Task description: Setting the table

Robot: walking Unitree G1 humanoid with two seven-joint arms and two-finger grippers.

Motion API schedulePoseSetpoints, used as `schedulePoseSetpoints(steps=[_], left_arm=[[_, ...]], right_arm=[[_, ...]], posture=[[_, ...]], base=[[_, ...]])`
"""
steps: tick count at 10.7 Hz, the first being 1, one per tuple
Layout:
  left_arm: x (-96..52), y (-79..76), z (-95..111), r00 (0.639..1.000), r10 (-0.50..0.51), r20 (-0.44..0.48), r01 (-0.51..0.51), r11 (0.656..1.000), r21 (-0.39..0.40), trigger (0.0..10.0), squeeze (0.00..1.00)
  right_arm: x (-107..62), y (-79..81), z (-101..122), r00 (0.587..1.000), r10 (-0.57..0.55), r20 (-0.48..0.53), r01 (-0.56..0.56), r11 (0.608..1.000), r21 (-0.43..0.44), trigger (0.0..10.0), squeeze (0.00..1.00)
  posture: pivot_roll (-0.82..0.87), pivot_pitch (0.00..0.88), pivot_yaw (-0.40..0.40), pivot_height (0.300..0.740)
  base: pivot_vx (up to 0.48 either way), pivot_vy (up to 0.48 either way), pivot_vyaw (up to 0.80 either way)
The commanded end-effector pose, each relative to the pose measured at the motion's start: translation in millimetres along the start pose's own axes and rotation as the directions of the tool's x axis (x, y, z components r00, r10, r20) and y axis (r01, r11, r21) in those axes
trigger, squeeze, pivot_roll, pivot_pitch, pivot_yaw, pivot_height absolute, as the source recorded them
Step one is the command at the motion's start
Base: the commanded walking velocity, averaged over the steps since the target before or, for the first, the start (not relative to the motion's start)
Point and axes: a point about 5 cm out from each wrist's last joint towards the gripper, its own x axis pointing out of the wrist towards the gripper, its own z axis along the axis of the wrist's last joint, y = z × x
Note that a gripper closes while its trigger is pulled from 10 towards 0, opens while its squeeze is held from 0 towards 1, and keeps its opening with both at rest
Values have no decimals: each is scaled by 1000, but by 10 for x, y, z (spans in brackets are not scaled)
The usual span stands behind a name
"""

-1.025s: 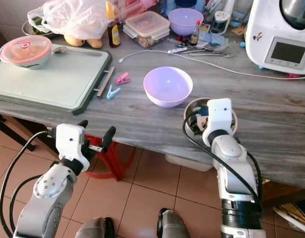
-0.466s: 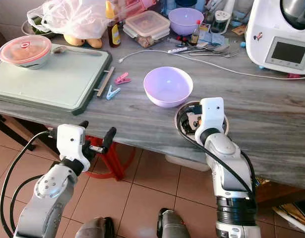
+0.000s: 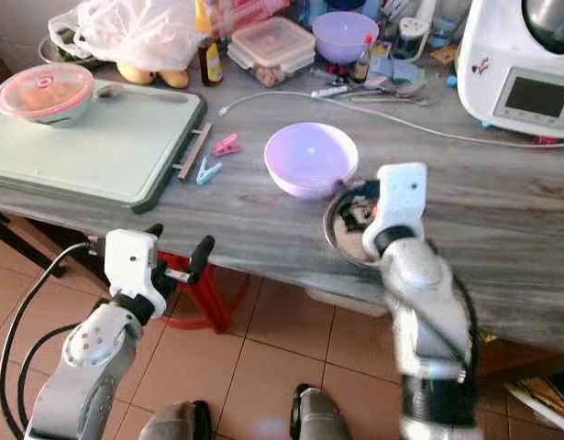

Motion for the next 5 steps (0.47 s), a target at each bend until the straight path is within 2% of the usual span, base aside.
schedulePoseSetpoints(steps=[1, 3, 5], left_arm=[[-29, 40, -1, 1000, 28, -5, -28, 999, 17, 10000, 0], [8, 45, 20, 1000, 29, 5, -29, 999, 19, 10000, 0], [13, 57, 27, 999, 38, 10, -38, 999, 17, 10000, 0]], right_arm=[[-50, 29, 4, 1000, -5, 19, 5, 1000, -8, 10000, 0], [-110, 101, -12, 999, 0, 52, 1, 1000, -16, 10000, 0], [-105, 106, -1, 998, -4, 68, 5, 1000, -14, 10000, 0]], posture=[[11, 164, 7, 740], [12, 164, 5, 740], [12, 162, 3, 740]], base=[[-277, 0, 0], [-281, 0, 0], [-326, 0, 0]])
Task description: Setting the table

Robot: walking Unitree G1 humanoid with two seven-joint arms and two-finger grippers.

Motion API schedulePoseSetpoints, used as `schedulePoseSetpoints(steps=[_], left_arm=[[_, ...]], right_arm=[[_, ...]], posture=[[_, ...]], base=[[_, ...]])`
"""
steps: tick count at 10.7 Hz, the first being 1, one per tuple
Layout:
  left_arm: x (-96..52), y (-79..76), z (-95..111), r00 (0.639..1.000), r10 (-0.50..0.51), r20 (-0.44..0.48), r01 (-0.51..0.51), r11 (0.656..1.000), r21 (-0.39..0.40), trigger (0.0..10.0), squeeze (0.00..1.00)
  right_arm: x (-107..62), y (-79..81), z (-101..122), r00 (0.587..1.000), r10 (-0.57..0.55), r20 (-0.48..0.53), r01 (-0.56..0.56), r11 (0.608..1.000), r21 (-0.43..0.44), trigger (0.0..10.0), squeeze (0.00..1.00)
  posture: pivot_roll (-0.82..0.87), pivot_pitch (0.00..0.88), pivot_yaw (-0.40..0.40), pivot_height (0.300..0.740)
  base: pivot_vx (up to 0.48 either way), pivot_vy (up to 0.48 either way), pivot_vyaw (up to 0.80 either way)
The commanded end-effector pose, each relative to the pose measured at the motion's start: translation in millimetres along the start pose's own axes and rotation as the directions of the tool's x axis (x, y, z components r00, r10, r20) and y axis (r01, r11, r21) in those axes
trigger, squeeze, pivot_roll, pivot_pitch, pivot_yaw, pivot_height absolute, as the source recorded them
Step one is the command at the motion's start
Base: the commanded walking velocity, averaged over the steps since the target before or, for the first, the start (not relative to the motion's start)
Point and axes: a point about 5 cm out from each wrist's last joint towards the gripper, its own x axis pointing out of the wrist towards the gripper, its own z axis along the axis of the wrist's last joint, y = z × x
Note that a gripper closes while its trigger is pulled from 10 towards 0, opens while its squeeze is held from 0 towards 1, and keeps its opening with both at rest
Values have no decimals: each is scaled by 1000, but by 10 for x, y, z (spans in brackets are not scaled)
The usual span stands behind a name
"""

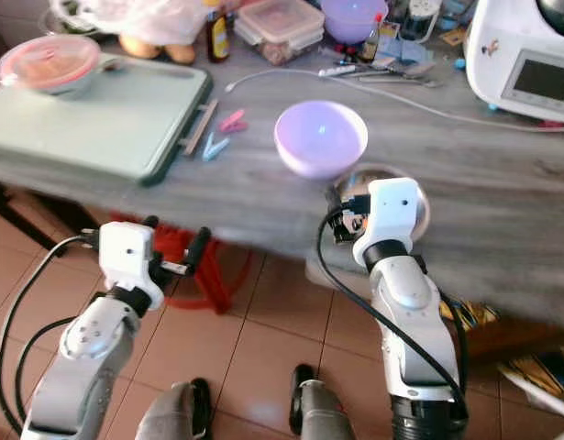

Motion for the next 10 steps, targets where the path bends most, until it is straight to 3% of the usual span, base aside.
schedulePoseSetpoints(steps=[1, 4, 5, 7, 8, 10], left_arm=[[-31, 2, -43, 1000, 10, -16, -10, 1000, 1, 10000, 0], [-27, 4, -44, 1000, 14, -15, -14, 1000, 1, 10000, 0], [-19, 8, -45, 1000, 12, -16, -12, 1000, 2, 10000, 0], [23, -10, -32, 1000, 8, -3, -8, 1000, 2, 10000, 0], [25, -7, -38, 1000, 10, -1, -10, 1000, 1, 10000, 0], [-17, -18, -104, 1000, 18, -20, -18, 1000, -7, 10000, 0]], right_arm=[[-25, -4, 26, 1000, -6, 19, 6, 1000, -9, 10000, 0], [-15, -19, 0, 999, -43, 21, 43, 999, 4, 10000, 0], [6, -34, -61, 997, -70, -24, 70, 997, 10, 10000, 0], [29, 32, -153, 998, -60, -31, 61, 998, 11, 10000, 0], [40, 18, -162, 993, -118, -14, 117, 993, -31, 10000, 0], [10, 31, -213, 996, -80, -35, 80, 997, 21, 10000, 0]], posture=[[12, 160, 2, 740], [15, 152, 3, 740], [14, 150, 4, 740], [18, 114, 2, 740], [19, 103, 0, 740], [22, 93, -2, 740]], base=[[-349, 0, 0], [-328, 0, 0], [-296, 0, 0], [-272, 0, 0], [-274, 0, 0], [-276, 0, 0]])
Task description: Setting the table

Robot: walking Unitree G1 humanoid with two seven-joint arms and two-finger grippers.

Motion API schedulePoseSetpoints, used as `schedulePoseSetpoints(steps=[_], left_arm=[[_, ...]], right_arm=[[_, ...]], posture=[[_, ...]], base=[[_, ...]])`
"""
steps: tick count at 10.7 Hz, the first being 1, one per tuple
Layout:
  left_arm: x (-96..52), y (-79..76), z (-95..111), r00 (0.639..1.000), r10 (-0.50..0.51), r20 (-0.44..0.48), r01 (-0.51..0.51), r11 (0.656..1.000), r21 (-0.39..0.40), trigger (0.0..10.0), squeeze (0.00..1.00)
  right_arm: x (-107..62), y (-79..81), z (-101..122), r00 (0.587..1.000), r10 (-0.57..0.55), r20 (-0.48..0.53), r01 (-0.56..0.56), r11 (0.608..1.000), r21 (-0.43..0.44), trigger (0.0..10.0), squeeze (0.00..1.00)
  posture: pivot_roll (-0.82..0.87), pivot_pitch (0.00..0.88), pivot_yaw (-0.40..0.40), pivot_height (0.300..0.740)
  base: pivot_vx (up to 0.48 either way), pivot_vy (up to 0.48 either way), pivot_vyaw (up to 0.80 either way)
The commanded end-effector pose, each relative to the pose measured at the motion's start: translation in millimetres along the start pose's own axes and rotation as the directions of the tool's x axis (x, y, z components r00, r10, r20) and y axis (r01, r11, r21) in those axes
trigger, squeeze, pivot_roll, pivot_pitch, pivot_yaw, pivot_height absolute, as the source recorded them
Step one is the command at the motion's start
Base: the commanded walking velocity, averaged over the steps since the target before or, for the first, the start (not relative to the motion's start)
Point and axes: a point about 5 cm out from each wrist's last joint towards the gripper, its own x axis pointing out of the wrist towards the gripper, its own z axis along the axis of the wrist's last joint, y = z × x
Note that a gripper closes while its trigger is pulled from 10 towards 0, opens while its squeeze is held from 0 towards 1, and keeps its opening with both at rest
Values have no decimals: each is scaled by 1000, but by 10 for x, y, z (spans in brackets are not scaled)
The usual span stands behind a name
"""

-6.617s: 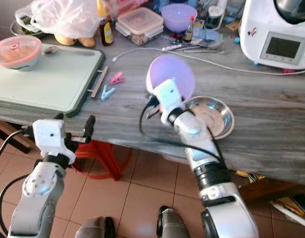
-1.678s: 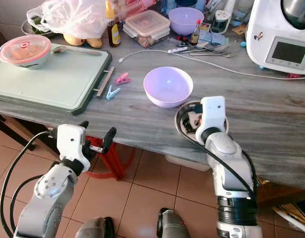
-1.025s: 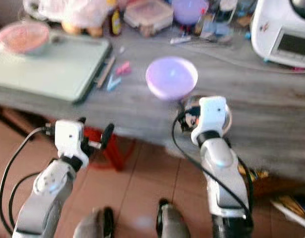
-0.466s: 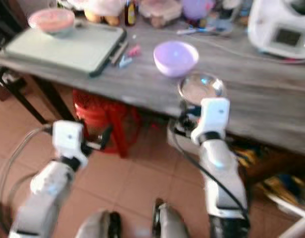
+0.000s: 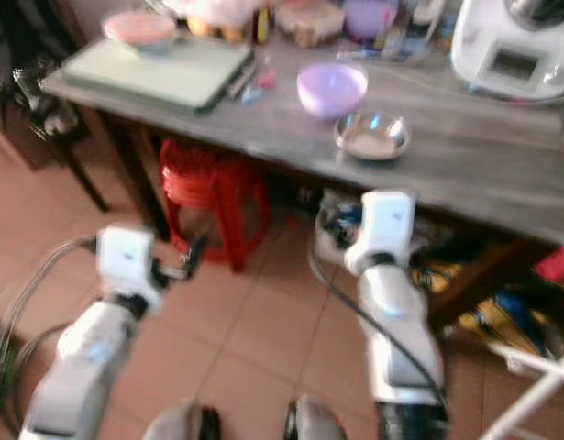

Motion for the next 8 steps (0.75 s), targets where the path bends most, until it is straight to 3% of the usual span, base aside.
schedulePoseSetpoints(steps=[1, 3, 6, 8], left_arm=[[-25, -57, -44, 1000, -7, -13, 7, 1000, -6, 10000, 0], [-17, -81, -40, 1000, -13, -9, 13, 1000, -14, 10000, 0], [-50, -121, -25, 999, -44, 23, 46, 997, -67, 10000, 0], [-55, -166, 1, 998, -55, 38, 58, 995, -82, 10000, 0]], right_arm=[[-28, -48, -16, 1000, -10, 7, 10, 1000, 0, 10000, 0], [-35, -40, -2, 1000, 4, 23, -4, 1000, 0, 10000, 0], [-76, -117, -30, 999, 29, 19, -28, 999, -33, 10000, 0], [-71, -109, 5, 998, 50, 32, -49, 998, -31, 10000, 0]], posture=[[18, 95, 0, 740], [14, 102, -3, 740], [7, 111, -2, 740], [6, 118, -3, 740]], base=[[-274, 0, 0], [-152, 0, 0], [0, 0, -800], [0, -371, 0]])
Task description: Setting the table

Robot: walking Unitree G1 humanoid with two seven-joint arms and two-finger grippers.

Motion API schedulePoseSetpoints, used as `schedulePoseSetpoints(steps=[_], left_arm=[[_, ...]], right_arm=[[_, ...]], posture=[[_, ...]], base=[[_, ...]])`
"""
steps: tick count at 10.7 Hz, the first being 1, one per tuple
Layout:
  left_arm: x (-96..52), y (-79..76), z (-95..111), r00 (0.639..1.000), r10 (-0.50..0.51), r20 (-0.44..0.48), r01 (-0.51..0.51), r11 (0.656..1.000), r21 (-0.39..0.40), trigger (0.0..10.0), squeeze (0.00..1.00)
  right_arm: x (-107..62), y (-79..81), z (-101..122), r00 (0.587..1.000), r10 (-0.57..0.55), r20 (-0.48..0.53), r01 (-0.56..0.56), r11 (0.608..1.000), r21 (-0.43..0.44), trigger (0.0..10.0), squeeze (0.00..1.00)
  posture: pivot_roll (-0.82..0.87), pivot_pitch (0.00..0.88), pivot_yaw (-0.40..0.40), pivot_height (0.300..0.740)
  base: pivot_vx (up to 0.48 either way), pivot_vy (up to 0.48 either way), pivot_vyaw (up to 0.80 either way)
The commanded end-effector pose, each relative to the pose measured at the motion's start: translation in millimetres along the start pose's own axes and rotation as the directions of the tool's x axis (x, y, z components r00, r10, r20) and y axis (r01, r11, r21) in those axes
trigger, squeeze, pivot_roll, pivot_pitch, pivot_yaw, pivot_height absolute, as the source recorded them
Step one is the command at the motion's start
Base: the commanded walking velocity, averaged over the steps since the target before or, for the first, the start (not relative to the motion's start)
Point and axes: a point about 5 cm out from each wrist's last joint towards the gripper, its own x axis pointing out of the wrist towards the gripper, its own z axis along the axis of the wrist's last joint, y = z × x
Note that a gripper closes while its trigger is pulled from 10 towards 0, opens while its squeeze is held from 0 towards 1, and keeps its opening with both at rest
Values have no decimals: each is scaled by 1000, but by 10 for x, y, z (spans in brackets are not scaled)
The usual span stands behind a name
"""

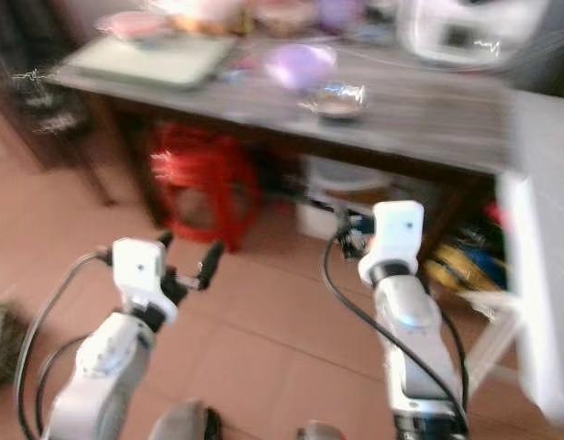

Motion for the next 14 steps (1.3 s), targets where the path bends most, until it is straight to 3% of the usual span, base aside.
schedulePoseSetpoints(steps=[1, 5, 14], left_arm=[[-8, 17, 36, 1000, 3, 16, -3, 1000, 3, 10000, 0], [-56, 56, 26, 1000, 21, 10, -21, 1000, 0, 10000, 0], [-9, 19, 61, 1000, -1, 19, 1, 1000, 1, 10000, 0]], right_arm=[[24, 38, 70, 999, 23, 27, -23, 1000, 0, 10000, 0], [52, 34, 93, 999, 19, 45, -19, 1000, -4, 10000, 0], [95, 48, 107, 998, 19, 61, -19, 1000, -5, 10000, 0]], posture=[[7, 121, -6, 740], [18, 130, -8, 740], [18, 121, -2, 740]], base=[[0, -420, 0], [0, -469, 0], [0, -469, 0]])
